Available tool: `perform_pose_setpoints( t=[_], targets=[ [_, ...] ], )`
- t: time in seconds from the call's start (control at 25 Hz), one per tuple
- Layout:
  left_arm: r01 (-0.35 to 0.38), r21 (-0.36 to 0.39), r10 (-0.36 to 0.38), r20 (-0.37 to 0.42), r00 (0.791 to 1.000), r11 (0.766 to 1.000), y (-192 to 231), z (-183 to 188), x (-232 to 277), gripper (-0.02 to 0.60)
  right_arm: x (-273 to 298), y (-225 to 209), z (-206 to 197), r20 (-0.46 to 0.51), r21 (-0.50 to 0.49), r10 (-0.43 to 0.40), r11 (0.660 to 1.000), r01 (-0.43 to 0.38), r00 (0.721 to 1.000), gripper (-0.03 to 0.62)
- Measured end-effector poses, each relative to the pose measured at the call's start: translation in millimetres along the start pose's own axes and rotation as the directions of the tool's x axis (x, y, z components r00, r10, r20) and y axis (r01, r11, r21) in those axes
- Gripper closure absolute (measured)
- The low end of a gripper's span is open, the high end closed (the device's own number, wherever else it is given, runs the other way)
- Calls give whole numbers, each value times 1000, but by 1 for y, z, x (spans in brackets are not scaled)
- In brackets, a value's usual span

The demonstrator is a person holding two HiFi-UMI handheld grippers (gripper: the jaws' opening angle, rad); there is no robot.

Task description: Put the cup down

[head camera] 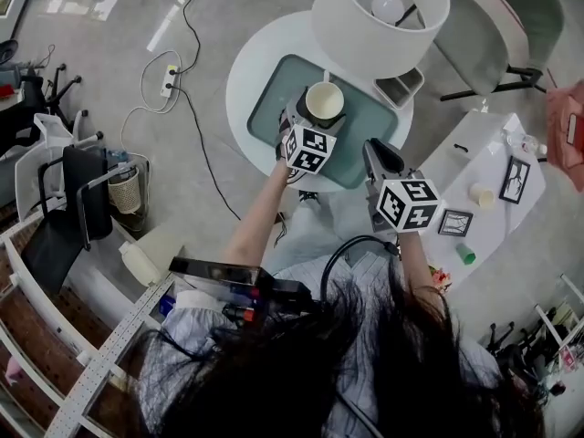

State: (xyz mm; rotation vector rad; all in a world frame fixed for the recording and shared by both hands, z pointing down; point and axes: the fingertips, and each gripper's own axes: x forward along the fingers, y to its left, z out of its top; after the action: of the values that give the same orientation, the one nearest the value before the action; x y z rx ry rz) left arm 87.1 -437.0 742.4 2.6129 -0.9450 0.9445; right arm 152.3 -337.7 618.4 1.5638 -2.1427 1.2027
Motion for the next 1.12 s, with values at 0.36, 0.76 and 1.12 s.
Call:
perform_pose_setpoints(
  t=[0.36,0.76,1.12],
  targets=[
    [-21,-20,19,-83,996,1000,11,-22,-29,114,-6,18,-6,11,-7,-1,1000,1,1000,533],
    [27,-92,-34,-80,996,995,-1,-20,-77,115,-16,46,-10,48,-19,5,1000,-4,999,533],
    [28,-106,-25,28,999,994,-6,9,-135,115,-28,70,-10,97,-38,0,999,4,995,533]
  ],
)
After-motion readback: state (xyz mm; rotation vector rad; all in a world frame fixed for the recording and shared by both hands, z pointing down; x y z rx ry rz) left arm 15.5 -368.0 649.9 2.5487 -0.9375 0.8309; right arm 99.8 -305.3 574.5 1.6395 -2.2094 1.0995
